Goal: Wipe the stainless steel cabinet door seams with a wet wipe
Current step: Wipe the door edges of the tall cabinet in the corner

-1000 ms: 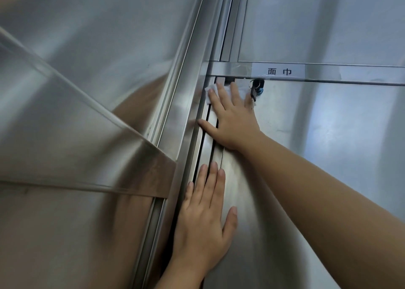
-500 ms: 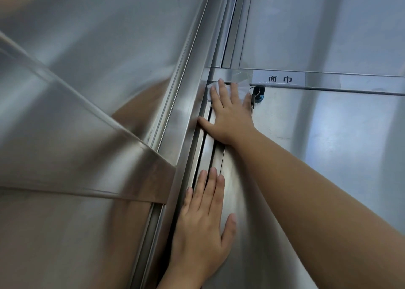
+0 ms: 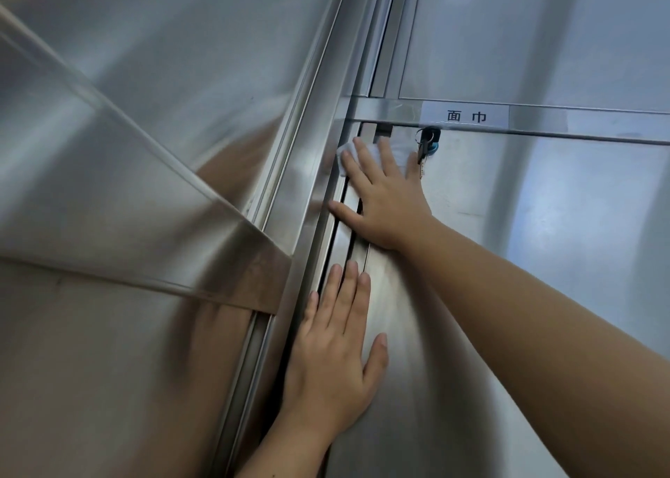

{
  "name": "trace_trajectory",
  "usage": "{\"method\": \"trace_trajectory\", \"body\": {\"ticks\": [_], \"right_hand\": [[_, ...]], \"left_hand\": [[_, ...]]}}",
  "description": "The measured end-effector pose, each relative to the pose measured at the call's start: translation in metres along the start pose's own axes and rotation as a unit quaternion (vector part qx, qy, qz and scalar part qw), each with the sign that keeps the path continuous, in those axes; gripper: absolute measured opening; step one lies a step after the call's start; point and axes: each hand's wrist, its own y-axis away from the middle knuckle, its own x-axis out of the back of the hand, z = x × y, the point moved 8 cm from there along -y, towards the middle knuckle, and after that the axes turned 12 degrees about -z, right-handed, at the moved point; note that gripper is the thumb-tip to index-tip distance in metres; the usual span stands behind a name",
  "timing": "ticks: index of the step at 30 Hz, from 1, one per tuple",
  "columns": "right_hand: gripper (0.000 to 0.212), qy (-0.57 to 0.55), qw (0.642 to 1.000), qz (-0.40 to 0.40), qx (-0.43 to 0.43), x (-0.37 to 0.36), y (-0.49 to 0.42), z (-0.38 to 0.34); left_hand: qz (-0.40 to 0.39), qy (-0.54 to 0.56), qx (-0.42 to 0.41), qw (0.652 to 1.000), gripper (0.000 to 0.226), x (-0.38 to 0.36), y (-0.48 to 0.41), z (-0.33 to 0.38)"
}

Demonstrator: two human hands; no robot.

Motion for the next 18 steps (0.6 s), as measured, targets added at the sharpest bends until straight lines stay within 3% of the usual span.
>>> {"method": "trace_trajectory", "body": {"ticks": [18], "right_hand": [[0.063,0.052,0.990,-0.058,0.119,-0.046,0.101,-0.054]], "left_hand": [[-0.043,-0.066,0.068,0.995,0.053,-0.010,0.092,0.016]]}}
